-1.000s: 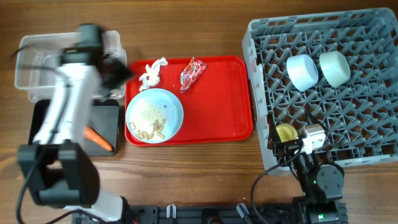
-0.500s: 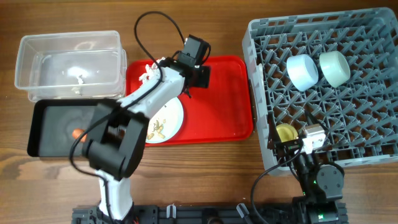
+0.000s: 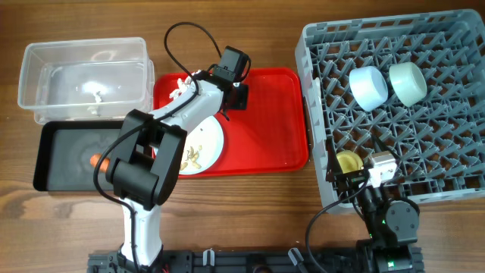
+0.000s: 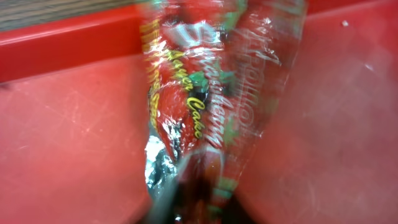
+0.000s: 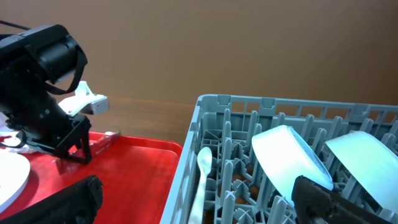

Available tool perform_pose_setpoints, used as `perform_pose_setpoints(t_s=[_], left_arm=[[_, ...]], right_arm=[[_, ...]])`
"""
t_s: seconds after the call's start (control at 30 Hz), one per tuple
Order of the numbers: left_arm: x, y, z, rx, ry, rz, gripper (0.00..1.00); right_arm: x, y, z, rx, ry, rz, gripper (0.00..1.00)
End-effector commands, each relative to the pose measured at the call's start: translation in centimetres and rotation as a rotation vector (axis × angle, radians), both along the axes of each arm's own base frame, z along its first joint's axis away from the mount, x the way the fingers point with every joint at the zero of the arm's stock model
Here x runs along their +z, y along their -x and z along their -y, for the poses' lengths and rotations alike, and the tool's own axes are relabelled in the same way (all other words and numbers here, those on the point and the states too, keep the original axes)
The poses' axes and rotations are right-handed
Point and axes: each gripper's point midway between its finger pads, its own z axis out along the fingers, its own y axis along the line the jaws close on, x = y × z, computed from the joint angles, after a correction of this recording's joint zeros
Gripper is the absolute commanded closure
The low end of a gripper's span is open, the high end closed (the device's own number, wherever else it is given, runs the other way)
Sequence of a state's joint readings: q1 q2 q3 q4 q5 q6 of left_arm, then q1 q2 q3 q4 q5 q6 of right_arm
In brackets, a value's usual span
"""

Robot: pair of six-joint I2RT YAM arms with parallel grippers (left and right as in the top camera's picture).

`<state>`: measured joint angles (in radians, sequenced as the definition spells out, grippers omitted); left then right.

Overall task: Sort waste into correct bins and load items into the dishwasher rack
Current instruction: 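Move the left gripper back over the red tray toward the wrapper, then grasp the red wrapper and drop it into the clear plastic bin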

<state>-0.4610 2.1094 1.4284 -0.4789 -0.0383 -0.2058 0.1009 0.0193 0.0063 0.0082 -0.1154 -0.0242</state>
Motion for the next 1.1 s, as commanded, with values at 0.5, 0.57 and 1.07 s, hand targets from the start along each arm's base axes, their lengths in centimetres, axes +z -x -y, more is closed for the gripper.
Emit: perform_pose_setpoints(t_s=[0.5,0.57,1.07], left_arm=[[17.9,1.2,-20.3,0.801,0.146,0.073,0.96],[16.9,1.1,-23.6,0.929,0.16,0.059,0.96],[18.1,-3.8,-18.4,0.535,0.335,0.119,0.32]], right_arm=[[0.1,0.1,-0.2,0.015,-0.001,0.006,0.0],[0.1,0.1,-0.2,0.015,-0.001,0.006,0.0],[0.1,0.1,-0.2,0.015,-0.001,0.006,0.0]])
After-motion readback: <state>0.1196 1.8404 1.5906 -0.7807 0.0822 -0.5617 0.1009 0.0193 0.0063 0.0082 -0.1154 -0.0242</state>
